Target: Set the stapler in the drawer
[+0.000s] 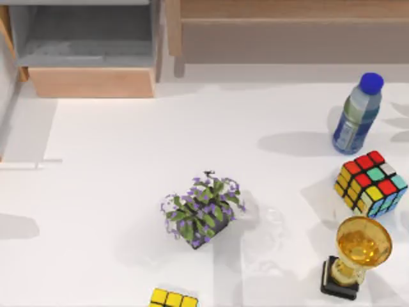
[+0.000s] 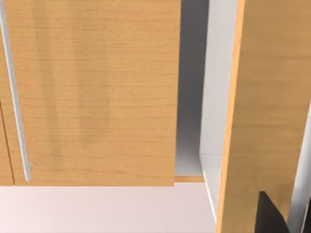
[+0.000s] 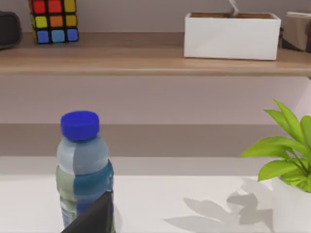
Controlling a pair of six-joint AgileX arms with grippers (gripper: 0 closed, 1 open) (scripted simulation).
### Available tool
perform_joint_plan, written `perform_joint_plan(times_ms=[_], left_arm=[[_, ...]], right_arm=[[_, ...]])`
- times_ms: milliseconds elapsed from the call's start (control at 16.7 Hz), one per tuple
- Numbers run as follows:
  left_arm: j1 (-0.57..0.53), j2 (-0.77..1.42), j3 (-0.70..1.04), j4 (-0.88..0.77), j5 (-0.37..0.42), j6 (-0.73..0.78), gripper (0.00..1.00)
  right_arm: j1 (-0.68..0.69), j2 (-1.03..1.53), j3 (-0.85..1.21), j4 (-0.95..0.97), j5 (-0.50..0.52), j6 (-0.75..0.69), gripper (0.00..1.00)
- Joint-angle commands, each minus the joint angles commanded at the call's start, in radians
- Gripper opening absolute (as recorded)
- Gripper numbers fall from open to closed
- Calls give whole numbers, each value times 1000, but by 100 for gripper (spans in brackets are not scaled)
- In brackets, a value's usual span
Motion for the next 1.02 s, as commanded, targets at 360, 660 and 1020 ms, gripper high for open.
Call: perform_joint_plan(times_ms=[360,660,1020], left_arm=[[0,0,0,0,0,0,0],[-37,41,66,-48,-36,-5,0],[-119,101,218,-133,-120,-9,0]], right_arm=[[0,0,0,0,0,0,100],[0,0,0,0,0,0,100],[0,0,0,0,0,0,100]])
